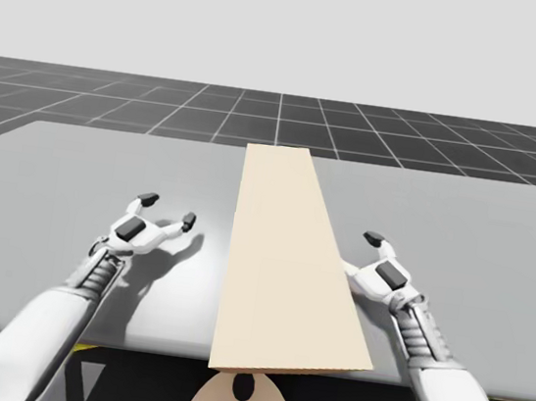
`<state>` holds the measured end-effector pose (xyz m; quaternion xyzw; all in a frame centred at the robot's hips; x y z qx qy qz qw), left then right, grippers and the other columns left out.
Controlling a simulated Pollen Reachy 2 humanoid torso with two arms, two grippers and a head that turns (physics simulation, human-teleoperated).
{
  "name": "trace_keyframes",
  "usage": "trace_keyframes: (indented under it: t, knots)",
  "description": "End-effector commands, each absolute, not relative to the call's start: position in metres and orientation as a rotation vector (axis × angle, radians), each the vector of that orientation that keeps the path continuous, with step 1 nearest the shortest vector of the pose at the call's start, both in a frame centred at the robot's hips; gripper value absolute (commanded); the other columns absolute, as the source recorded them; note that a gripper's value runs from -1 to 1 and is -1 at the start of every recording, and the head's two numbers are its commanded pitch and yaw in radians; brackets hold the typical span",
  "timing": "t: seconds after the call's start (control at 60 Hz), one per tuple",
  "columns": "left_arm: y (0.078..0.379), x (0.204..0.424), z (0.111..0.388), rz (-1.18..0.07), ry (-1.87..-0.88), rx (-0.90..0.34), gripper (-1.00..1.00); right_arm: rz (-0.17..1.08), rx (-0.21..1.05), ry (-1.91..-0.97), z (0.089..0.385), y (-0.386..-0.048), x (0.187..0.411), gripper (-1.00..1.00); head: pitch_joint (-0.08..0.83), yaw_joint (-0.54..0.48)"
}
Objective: Retrieve the object from inside the box.
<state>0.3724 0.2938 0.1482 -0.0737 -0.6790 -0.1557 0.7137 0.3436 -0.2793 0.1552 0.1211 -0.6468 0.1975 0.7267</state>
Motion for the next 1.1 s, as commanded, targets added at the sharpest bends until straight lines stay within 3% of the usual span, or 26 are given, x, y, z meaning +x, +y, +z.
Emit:
trace_keyframes:
  t: [0.017, 0.167, 0.35, 0.617, 0.933, 1.1]
  knots:
    - [0.273, 0.359, 0.144, -0.557, -1.466, -0.25, -1.0, 0.639, 0.382, -1.403, 0.151, -0.254, 0.331, -1.0, -0.011, 0.0]
    - [0.254, 0.34, 0.145, -0.726, -1.473, -0.351, -1.0, 0.747, 0.452, -1.46, 0.155, -0.24, 0.318, -1.0, -0.014, -0.01]
    - [0.231, 0.315, 0.148, -0.911, -1.447, -0.506, -1.0, 0.894, 0.642, -1.516, 0.162, -0.223, 0.295, -1.0, -0.015, -0.01]
    - [0.217, 0.303, 0.145, -1.012, -1.406, -0.538, -1.0, 0.958, 0.703, -1.515, 0.16, -0.215, 0.288, -1.0, -0.013, -0.01]
    - [0.214, 0.301, 0.144, -1.034, -1.399, -0.547, -1.0, 0.904, 0.757, -1.463, 0.139, -0.198, 0.333, -1.0, -0.003, -0.03]
    - [0.214, 0.3, 0.144, -1.04, -1.401, -0.545, -1.0, 0.966, 0.774, -1.422, 0.125, -0.169, 0.357, -1.0, 0.005, -0.03]
